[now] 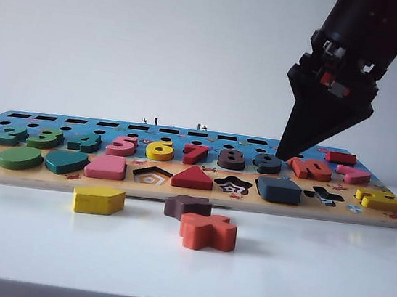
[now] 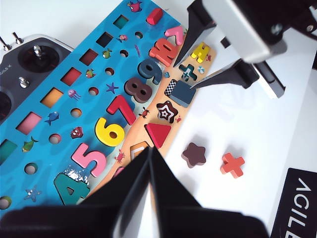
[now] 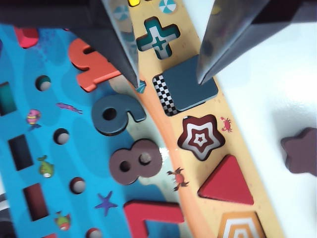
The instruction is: Insert the cube into the slot.
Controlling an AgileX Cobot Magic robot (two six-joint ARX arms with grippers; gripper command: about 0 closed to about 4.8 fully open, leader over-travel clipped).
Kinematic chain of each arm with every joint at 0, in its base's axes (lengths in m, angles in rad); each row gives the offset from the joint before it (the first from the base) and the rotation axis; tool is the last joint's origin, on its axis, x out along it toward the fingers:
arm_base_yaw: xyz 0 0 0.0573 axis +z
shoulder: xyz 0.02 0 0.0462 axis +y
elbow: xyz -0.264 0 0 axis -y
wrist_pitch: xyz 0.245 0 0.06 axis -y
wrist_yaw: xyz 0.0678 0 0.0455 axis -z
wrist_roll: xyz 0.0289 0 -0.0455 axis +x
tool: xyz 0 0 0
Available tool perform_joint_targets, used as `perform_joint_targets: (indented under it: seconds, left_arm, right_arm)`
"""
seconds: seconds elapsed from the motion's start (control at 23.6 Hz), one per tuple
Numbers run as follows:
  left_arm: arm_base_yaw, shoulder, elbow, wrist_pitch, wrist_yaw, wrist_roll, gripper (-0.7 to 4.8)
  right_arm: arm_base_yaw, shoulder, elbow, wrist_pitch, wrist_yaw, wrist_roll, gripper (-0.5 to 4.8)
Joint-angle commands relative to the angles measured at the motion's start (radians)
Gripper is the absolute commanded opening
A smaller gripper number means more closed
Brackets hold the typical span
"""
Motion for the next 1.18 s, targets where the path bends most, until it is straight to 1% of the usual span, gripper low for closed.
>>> perform_joint_targets:
  seconds: [0.04, 0.13, 0.17, 0.25, 0.38, 0.59, 0.85, 1.06, 1.18]
  left_arm:
    - [-0.001, 0.0, 0.003, 0.01, 0.003, 0.0, 0.17]
    - [-0.001, 0.0, 0.003, 0.01, 0.003, 0.0, 0.17]
    - [-0.001, 0.0, 0.003, 0.01, 0.003, 0.0, 0.17]
    - [-0.001, 0.0, 0.003, 0.01, 0.003, 0.0, 0.17]
    - [-0.001, 0.0, 0.003, 0.01, 0.003, 0.0, 0.17]
    - [-0.001, 0.0, 0.003, 0.01, 0.003, 0.0, 0.17]
    - [-0.001, 0.0, 0.003, 0.01, 0.003, 0.0, 0.17]
    - [-0.001, 0.0, 0.003, 0.01, 0.003, 0.0, 0.17]
    - [-0.001, 0.0, 0.003, 0.01, 0.003, 0.0, 0.17]
  right_arm:
    - [0.012, -0.05, 0.004, -0.018, -0.004, 0.072, 1.08]
    - [0.026, -0.062, 0.004, -0.066, -0.044, 0.073, 0.08]
    - [0.031, -0.065, 0.003, -0.096, -0.073, 0.074, -0.06]
    - [0.032, -0.064, 0.003, -0.153, -0.133, 0.073, -0.07]
    - [0.032, -0.051, 0.003, -0.188, -0.164, 0.071, -0.08]
    - [0.031, 0.007, 0.003, -0.179, -0.164, 0.071, -0.08]
    - [0.029, 0.056, 0.003, -0.102, -0.153, 0.071, -0.08]
    - [0.028, 0.076, 0.004, -0.078, -0.099, 0.071, -0.08]
    - [0.023, 0.087, 0.003, -0.078, -0.092, 0.071, -0.08]
